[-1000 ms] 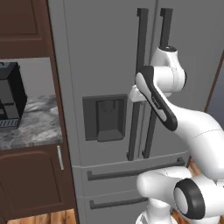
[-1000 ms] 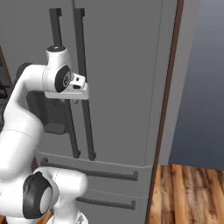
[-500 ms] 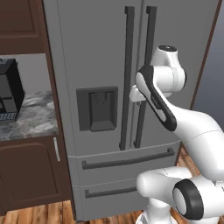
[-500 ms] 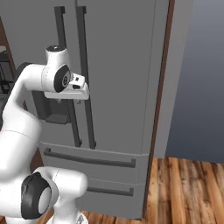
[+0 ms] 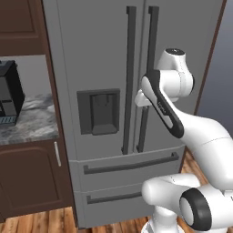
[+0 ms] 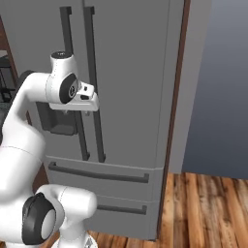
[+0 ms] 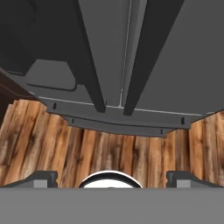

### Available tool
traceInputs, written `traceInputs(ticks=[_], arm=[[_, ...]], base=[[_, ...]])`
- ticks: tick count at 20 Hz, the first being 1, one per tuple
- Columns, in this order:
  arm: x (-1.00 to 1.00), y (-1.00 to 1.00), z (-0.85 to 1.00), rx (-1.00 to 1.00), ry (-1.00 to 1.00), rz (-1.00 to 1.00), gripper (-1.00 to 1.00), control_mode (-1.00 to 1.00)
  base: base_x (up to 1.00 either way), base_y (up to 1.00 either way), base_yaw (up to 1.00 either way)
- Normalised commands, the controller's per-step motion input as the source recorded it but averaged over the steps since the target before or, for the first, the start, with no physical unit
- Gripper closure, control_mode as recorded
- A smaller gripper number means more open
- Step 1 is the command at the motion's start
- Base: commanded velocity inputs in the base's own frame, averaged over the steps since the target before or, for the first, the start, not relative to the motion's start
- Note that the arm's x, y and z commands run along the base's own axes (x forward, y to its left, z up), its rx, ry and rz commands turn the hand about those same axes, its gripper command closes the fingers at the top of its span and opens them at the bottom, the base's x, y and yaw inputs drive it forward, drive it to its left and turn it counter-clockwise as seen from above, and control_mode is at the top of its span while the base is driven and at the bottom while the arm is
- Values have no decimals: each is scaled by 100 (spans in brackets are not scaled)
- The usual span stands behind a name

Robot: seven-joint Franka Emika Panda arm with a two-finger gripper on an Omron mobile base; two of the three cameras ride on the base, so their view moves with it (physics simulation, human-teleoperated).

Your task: There is a bowl on the dining counter. Grab a lemon wedge from the fridge and place it in the bowl. Then get the liquor bottle and glass cup from the cabinet and place them next to the bowl.

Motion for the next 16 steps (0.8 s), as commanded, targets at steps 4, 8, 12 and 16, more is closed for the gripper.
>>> traceInputs(ticks=[4, 8, 12, 16], arm=[[0, 0, 0, 0, 0, 0, -100, 100], [0, 0, 0, 0, 0, 0, -100, 100], [0, -14, -4, 0, -3, 0, -100, -100], [10, -33, 12, 0, -26, -8, -100, -100]], base=[[-10, -18, 0], [-4, -11, 0], [0, -1, 0], [0, 0, 0]])
